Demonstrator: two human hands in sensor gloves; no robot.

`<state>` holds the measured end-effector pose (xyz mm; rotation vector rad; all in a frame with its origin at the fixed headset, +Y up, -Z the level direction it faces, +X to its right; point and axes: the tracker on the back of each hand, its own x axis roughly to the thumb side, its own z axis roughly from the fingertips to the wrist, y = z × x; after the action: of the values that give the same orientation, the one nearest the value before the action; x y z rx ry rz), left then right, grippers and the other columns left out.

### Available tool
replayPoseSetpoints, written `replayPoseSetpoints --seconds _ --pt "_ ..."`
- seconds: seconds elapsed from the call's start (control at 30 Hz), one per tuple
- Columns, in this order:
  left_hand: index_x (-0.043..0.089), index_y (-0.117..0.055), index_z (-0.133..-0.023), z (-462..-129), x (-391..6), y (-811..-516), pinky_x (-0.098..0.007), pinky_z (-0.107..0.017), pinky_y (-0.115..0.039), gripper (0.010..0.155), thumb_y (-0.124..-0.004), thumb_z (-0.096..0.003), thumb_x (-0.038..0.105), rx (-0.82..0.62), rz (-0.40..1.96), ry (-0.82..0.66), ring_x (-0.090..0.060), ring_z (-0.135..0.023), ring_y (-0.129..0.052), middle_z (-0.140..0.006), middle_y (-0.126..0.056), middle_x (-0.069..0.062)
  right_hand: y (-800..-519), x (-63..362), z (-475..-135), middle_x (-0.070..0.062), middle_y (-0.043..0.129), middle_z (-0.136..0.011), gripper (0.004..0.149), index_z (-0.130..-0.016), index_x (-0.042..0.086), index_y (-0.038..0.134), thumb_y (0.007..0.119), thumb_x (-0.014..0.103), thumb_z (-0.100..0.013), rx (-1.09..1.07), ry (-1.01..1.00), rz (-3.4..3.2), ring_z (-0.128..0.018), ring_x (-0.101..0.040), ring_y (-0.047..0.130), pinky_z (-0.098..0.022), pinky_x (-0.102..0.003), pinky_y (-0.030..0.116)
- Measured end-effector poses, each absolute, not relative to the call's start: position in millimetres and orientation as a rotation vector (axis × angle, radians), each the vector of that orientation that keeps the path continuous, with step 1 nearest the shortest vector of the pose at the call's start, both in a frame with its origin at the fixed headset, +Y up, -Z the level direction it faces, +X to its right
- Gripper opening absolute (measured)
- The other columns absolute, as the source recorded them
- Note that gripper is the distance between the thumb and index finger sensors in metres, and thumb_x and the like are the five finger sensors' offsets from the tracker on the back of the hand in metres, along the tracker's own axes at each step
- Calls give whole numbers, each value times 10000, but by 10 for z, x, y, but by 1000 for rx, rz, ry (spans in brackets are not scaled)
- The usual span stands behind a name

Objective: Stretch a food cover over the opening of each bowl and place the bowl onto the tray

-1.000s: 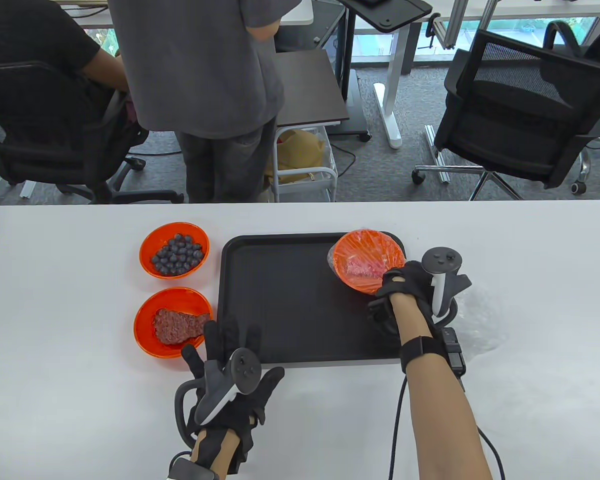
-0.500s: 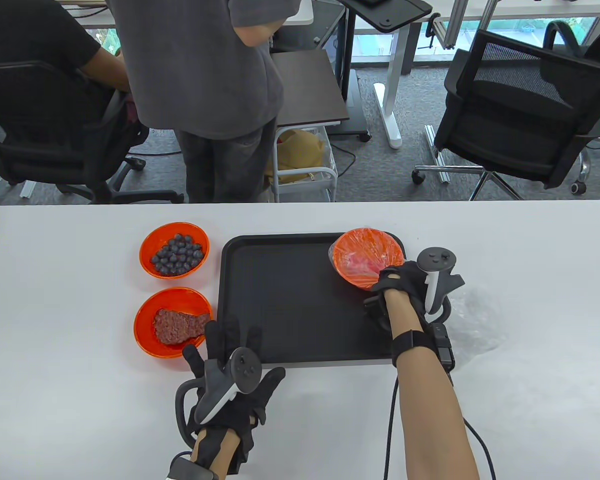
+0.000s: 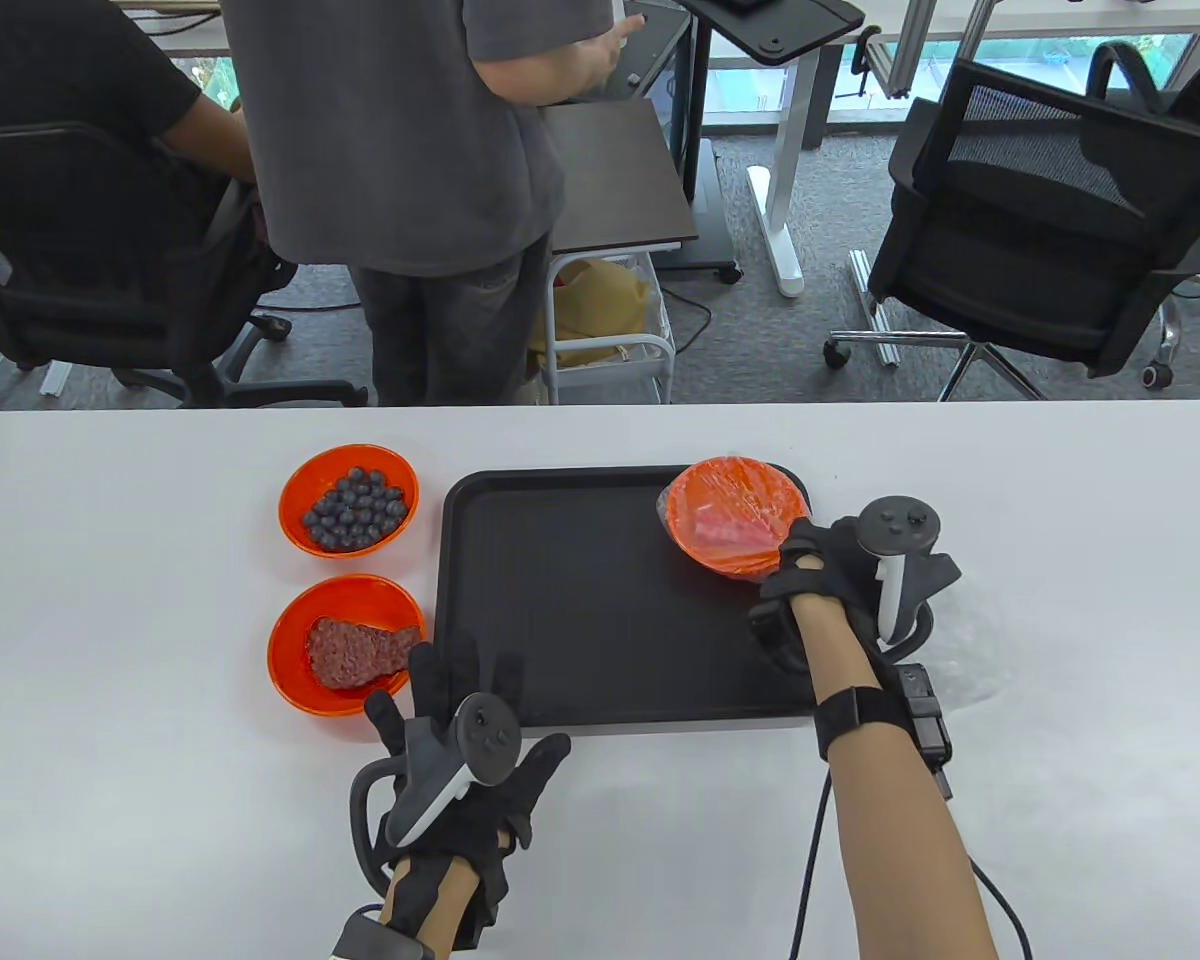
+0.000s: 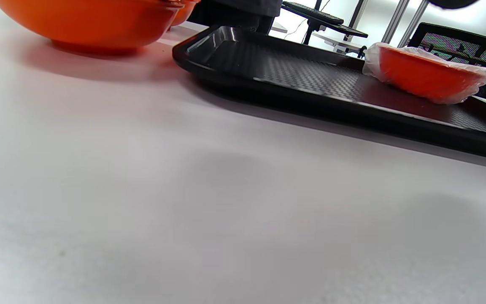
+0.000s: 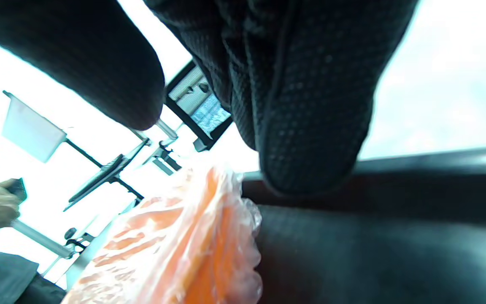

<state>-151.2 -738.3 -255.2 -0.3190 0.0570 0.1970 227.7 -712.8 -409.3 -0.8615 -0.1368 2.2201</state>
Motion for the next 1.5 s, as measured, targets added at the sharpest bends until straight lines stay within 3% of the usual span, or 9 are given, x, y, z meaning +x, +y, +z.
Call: replayPoseSetpoints --seconds 0.13,0.4,0.53,0.67,0.83,0.97,1.17,1.37,1.5 --pt "524 -100 -1120 -2557 -1516 -7384 -624 -694 104 869 -486 -416 858 -329 203 53 -218 -1093 212 -1205 110 117 -6946 2235 -3888 -223 879 -924 776 -1041 15 703 940 461 -452 -691 -165 2318 -598 -455 1087 -312 -382 1004" --pt "517 -62 -1106 -2582 -1582 -7343 -622 -700 99 879 -476 -412 863 -322 215 65 -219 -1100 203 -1206 117 116 -6820 1937 -3367 -203 705 -1080 841 -1108 127 630 933 544 -443 -198 -129 2479 -863 -532 859 -433 -596 881" --pt "510 -39 -1101 -2600 -1580 -7346 -621 -697 104 885 -468 -413 864 -339 239 67 -219 -1097 211 -1203 125 114 -6860 1783 -3061 -194 591 -1147 849 -1138 190 606 896 609 -458 52 -121 2560 -959 -576 687 -526 -707 709" --pt "505 -47 -1106 -2610 -1529 -7347 -623 -696 102 885 -462 -412 865 -342 211 47 -219 -1096 211 -1203 120 111 -6975 1679 -2803 -186 403 -1205 889 -1184 250 510 768 734 -484 233 -14 2676 -1019 -630 445 -565 -792 491" --pt "495 -61 -1118 -2606 -1453 -7364 -621 -693 108 893 -455 -409 869 -364 182 26 -215 -1094 217 -1203 124 112 -7183 1640 -2559 -190 238 -1222 941 -1212 273 397 636 824 -489 331 79 2791 -1014 -668 220 -527 -852 330" --pt "470 -37 -1112 -2597 -1391 -7394 -621 -687 114 917 -438 -396 881 -374 160 9 -211 -1086 229 -1196 137 111 -7338 1662 -2457 -185 168 -1218 959 -1216 282 343 598 849 -485 364 159 2837 -1001 -665 125 -516 -857 270" --pt "361 -11 -1105 -2618 -1383 -7364 -615 -686 117 975 -406 -382 884 -361 161 14 -205 -1073 245 -1183 150 96 -7299 1791 -2473 -190 150 -1213 950 -1216 272 348 602 832 -491 328 185 2740 -995 -652 86 -514 -851 235" --pt "346 -80 -1129 -2792 -1718 -7135 -685 -660 53 965 -421 -385 857 -270 288 149 -334 -1088 184 -1205 92 56 -7277 1853 -2475 -189 147 -1211 946 -1217 259 369 614 818 -495 315 205 2719 -992 -648 73 -512 -848 220" --pt "369 -138 -1144 -2958 -2211 -6985 -729 -690 -55 930 -463 -403 829 -217 437 302 -436 -1104 89 -1216 55 6 -7271 1854 -2474 -194 153 -1211 937 -1217 260 379 614 813 -498 325 208 2723 -992 -647 75 -513 -846 221"
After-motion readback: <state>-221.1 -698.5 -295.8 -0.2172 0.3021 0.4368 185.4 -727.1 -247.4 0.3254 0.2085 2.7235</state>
